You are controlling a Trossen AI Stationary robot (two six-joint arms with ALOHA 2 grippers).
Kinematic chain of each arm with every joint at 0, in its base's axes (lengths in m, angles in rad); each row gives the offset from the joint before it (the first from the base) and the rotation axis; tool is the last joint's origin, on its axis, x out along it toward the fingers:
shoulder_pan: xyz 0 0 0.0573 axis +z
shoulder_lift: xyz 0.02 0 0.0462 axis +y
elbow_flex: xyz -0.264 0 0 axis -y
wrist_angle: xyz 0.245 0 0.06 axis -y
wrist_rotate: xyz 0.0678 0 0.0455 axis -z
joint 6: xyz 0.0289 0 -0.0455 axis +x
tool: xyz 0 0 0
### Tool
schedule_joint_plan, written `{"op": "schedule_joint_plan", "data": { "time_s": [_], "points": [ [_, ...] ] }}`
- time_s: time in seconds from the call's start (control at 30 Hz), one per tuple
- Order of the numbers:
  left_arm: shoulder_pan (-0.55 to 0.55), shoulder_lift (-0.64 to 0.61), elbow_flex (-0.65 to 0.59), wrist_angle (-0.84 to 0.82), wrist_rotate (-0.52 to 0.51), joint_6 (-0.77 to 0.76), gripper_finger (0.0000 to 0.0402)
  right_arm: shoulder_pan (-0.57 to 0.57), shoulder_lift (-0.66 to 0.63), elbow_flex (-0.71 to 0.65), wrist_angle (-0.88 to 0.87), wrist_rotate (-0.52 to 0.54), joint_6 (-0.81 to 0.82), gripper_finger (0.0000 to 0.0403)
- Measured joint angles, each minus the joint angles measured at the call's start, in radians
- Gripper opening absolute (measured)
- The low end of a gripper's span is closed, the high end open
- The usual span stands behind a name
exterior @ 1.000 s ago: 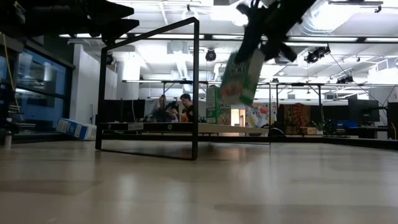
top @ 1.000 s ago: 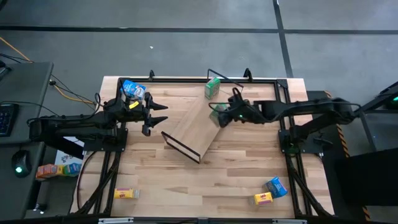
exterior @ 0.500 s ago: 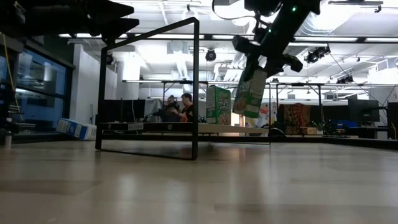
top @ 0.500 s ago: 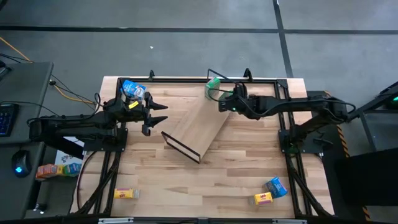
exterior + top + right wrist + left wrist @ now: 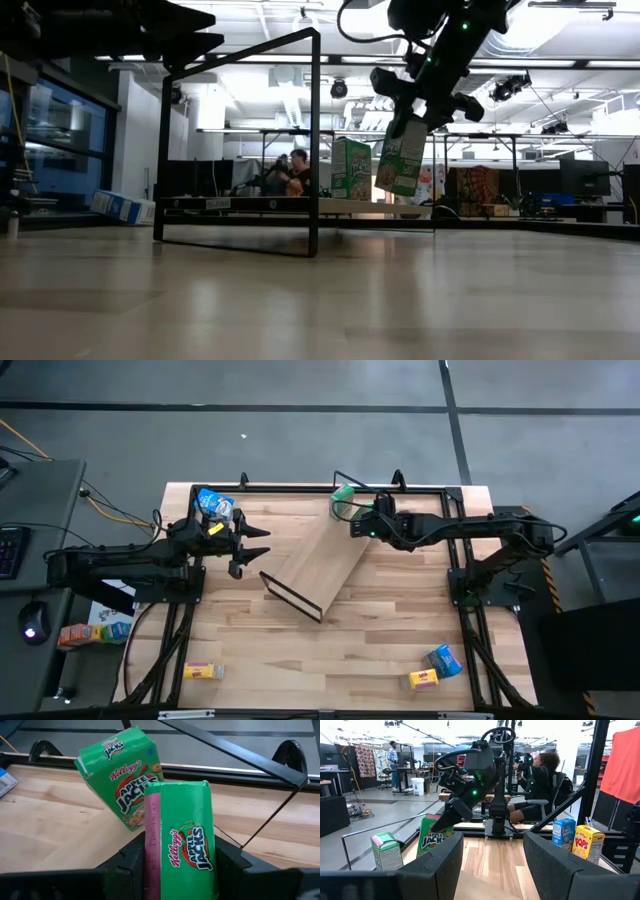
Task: Stack cereal on shelf
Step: Put the green cereal box aligned with the other green cereal box on the shelf
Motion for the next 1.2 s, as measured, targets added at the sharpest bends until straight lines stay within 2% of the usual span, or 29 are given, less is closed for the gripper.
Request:
{"op": "schedule_joint_plan", "data": {
  "time_s": [0.8,1.2],
  "points": [
    [0.0,0.0,0.0,0.003,0.0,-0.008,0.0198,0.0,0.001,0.0,-0.013,0.005,-0.003,0.0144],
    [0.0,0.0,0.0,0.005,0.001,-0.009,0.0198,-0.013,0.066,0.0,0.01,0.009,0.005,0.0145]
  ]
}}
